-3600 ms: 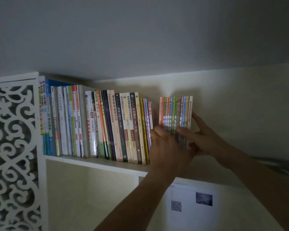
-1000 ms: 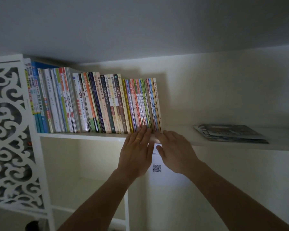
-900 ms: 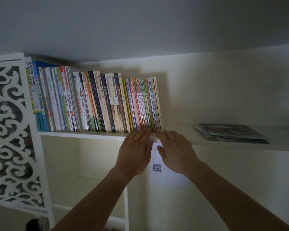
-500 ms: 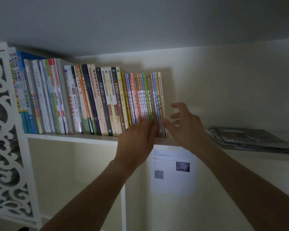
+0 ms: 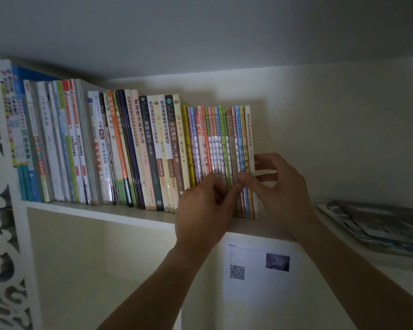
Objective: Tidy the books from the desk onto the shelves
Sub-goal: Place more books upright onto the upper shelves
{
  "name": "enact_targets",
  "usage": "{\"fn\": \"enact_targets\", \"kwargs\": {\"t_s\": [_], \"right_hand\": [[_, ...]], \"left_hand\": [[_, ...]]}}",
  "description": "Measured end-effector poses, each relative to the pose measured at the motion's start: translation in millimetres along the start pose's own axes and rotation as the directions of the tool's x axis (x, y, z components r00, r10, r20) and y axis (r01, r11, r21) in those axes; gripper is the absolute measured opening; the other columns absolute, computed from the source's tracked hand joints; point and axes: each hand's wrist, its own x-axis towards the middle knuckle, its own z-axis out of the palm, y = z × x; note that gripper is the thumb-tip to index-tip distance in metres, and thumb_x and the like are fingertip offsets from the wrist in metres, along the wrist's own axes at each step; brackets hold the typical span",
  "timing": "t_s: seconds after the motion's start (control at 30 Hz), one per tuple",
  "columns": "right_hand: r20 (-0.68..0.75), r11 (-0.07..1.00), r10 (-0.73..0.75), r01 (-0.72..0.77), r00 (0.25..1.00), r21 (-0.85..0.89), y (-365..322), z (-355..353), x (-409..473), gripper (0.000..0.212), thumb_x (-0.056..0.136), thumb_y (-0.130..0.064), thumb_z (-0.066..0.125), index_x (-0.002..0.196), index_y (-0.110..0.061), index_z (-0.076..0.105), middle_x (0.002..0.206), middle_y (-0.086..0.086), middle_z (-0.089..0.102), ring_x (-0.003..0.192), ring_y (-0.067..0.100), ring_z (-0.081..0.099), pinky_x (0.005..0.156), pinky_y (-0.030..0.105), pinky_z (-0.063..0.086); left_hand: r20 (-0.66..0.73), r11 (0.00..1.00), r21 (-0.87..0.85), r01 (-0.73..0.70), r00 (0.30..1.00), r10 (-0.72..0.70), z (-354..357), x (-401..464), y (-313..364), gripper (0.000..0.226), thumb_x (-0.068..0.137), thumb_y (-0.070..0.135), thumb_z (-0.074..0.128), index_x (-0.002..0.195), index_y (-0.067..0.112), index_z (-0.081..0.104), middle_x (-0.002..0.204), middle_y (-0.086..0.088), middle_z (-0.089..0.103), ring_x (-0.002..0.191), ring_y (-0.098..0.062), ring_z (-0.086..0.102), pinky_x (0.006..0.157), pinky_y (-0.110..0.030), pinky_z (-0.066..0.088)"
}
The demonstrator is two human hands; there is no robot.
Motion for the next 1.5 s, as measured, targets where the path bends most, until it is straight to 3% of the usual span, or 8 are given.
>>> {"fn": "enact_targets", "kwargs": {"t_s": [0.3,0.67,0.8,0.93,1.13,1.27,1.4,1.5], "right_hand": [[0.003,1.0,-0.009,0.009,1.0,0.001,4.6,-2.2,-0.5,0.031,0.089,-0.04,0.072,0.117,-0.032,0.063,0.099,-0.025,0.068,0.087,-0.013,0.063,0.065,0.004,0.046],[0.016,1.0,-0.001,0.001,1.0,-0.007,5.6,0.4,2.4,0.038,0.085,-0.045,0.074,0.118,-0.035,0.06,0.098,-0.025,0.068,0.086,-0.011,0.064,0.066,0.005,0.049],[0.013,1.0,0.005,-0.005,1.0,-0.008,7.6,3.1,3.3,0.042,0.082,-0.05,0.075,0.119,-0.038,0.059,0.103,-0.023,0.068,0.086,-0.006,0.066,0.07,0.013,0.051],[0.006,1.0,0.004,-0.004,1.0,-0.031,8.5,0.7,1.2,0.036,0.086,-0.046,0.072,0.119,-0.037,0.059,0.101,-0.022,0.068,0.084,-0.007,0.065,0.067,0.008,0.047],[-0.059,0.952,-0.074,0.053,0.996,-0.301,7.1,0.7,-4.0,0.038,0.095,-0.052,0.055,0.125,-0.027,0.054,0.109,-0.01,0.068,0.081,0.009,0.066,0.072,0.033,0.06],[-0.103,0.952,-0.077,0.042,0.992,-0.304,8.8,-3.0,-4.2,0.039,0.092,-0.053,0.055,0.121,-0.027,0.054,0.105,-0.007,0.069,0.077,0.013,0.067,0.069,0.037,0.06],[-0.112,0.97,-0.075,0.046,0.991,-0.24,6.9,-3.9,-3.0,0.042,0.088,-0.057,0.055,0.12,-0.029,0.056,0.103,-0.011,0.069,0.076,0.013,0.068,0.07,0.042,0.061],[-0.104,0.98,-0.059,0.037,0.993,-0.198,5.5,-4.4,-3.1,0.04,0.089,-0.051,0.063,0.121,-0.027,0.059,0.097,-0.018,0.061,0.074,0.007,0.064,0.071,0.038,0.06]], "left_hand": [[-0.007,1.0,0.008,-0.012,1.0,0.012,0.3,-1.8,0.7,0.034,0.096,0.053,0.063,0.075,0.027,0.056,0.057,0.016,0.054,0.051,0.001,0.056,0.049,-0.008,0.038],[0.009,1.0,0.013,0.018,1.0,-0.018,-3.2,-0.1,3.8,0.033,0.091,0.06,0.064,0.079,0.03,0.057,0.063,0.018,0.058,0.057,0.003,0.059,0.053,-0.006,0.042],[0.015,0.996,-0.081,0.043,0.999,-0.042,-5.0,1.6,10.4,0.024,0.09,0.047,0.072,0.097,0.03,0.058,0.069,0.018,0.061,0.066,0.003,0.064,0.056,-0.007,0.047],[0.02,0.995,-0.101,0.01,1.0,-0.008,-6.1,0.7,12.7,0.022,0.091,0.036,0.076,0.104,0.026,0.06,0.07,0.019,0.06,0.069,0.001,0.064,0.057,-0.009,0.048],[-0.046,0.997,0.07,-0.017,0.999,0.02,1.0,4.2,35.6,0.024,0.095,0.035,0.072,0.109,0.023,0.057,0.092,0.013,0.07,0.072,0.006,0.061,0.061,-0.002,0.045],[-0.043,0.989,0.147,0.014,0.999,-0.007,6.4,14.0,51.8,0.029,0.099,0.044,0.062,0.112,0.019,0.054,0.101,0.003,0.071,0.085,-0.01,0.072,0.068,-0.022,0.059],[0.035,0.947,0.312,-0.075,0.997,0.068,7.3,20.8,53.3,0.025,0.102,0.04,0.057,0.108,0.016,0.058,0.094,0.0,0.073,0.075,-0.015,0.074,0.061,-0.021,0.052],[-0.004,0.952,0.29,-0.099,0.995,0.104,0.3,16.1,51.7,0.019,0.101,0.031,0.06,0.1,0.013,0.054,0.071,0.002,0.068,0.047,-0.007,0.06,0.044,-0.006,0.033]]}}
